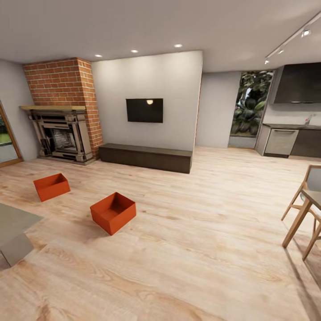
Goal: Move the two storage containers from the living room to the garage. In the garage, place one container on the floor and stack the other container on top of it (either order is fine).
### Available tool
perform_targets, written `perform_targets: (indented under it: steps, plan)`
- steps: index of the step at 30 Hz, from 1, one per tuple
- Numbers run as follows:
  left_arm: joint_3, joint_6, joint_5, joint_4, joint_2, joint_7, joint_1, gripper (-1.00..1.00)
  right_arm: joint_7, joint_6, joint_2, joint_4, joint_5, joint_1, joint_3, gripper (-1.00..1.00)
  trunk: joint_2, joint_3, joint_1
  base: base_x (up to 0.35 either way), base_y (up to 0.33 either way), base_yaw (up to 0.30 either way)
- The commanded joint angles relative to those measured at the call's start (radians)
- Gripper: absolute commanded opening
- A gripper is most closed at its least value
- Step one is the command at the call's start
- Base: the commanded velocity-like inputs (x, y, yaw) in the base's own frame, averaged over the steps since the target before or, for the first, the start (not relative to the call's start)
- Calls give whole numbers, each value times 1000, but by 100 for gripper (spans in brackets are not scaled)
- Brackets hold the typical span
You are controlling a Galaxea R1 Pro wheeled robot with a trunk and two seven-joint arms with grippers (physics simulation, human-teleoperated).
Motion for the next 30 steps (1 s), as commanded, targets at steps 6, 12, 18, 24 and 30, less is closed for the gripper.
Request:
perform_targets:
  steps: [6, 12, 18, 24, 30]
  plan:
    - [3, 3, 2, 0, 1, 1, 0, 100, -1, -5, 2, 3, -12, -1, 7, 100, 0, -1, 1, 322, -104, 0]
    - [3, 4, 0, -3, -2, 3, 0, 100, 2, -5, 4, 3, -10, -1, 8, 100, 0, -1, 1, 322, -104, 32]
    - [3, 4, 0, -3, -2, 3, 0, 100, 5, -7, 3, 3, -12, -1, 8, 100, 0, -1, 1, 322, -104, 234]
    - [2, 4, -3, -2, -3, 2, 0, 100, 3, -6, 9, 3, -14, -1, 8, 100, 0, -1, 1, 322, -108, 274]
    - [1, 4, -6, -2, -3, 1, 0, 100, 3, -6, 8, 3, -15, -1, 6, 100, 0, -1, 1, 320, -136, 277]
